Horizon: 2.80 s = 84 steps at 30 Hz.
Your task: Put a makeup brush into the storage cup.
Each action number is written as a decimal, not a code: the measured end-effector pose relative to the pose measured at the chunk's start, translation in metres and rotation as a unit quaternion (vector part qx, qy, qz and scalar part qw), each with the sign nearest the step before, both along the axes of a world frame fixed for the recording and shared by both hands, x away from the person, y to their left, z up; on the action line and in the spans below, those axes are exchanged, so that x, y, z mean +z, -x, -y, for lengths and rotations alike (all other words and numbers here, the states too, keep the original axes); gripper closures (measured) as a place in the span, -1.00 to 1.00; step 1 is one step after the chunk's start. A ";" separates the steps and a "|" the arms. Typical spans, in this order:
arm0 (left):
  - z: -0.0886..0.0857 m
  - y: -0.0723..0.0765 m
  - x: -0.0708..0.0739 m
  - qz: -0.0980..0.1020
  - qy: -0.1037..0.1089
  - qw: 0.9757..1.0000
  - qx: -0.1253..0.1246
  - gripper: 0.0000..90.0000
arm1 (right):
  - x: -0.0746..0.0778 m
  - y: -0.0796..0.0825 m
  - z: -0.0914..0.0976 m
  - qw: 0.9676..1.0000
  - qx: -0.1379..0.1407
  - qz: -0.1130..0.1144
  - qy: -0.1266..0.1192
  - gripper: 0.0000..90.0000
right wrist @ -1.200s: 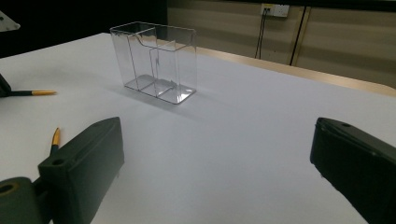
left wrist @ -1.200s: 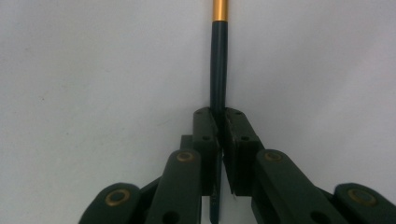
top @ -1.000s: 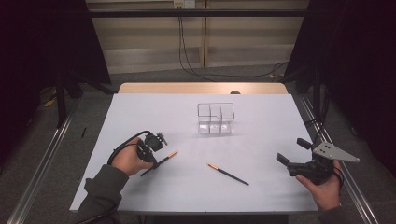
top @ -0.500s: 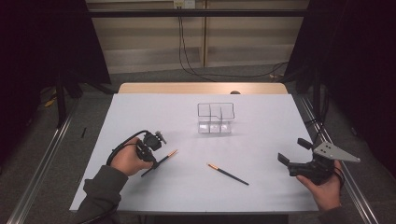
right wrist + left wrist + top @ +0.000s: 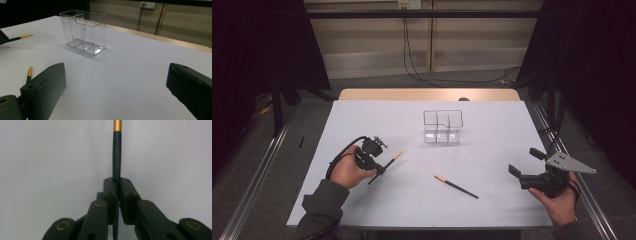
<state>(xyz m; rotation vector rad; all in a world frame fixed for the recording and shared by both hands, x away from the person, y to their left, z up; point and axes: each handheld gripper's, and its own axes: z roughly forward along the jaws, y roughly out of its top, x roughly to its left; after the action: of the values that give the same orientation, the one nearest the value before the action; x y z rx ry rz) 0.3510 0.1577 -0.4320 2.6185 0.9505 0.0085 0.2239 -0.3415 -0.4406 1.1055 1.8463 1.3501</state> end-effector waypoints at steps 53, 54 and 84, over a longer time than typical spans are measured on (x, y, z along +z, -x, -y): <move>0.043 0.008 0.019 0.170 0.300 0.938 0.028 0.87 | 0.004 -0.009 -0.006 1.000 0.008 -0.009 -0.002 -0.96; 0.043 0.008 0.019 0.173 0.302 0.937 0.028 0.87 | 0.005 -0.010 -0.008 1.000 0.009 -0.010 -0.001 -0.96; 0.064 0.014 0.014 0.207 0.363 0.908 0.030 0.87 | 0.014 -0.042 -0.054 0.998 0.057 -0.019 -0.027 -0.93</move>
<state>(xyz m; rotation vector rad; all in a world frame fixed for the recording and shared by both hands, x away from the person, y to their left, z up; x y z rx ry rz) 0.3374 0.0933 -0.4184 1.7993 0.6981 0.1830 0.2657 -0.2878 -0.4266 1.0749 1.9357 1.4599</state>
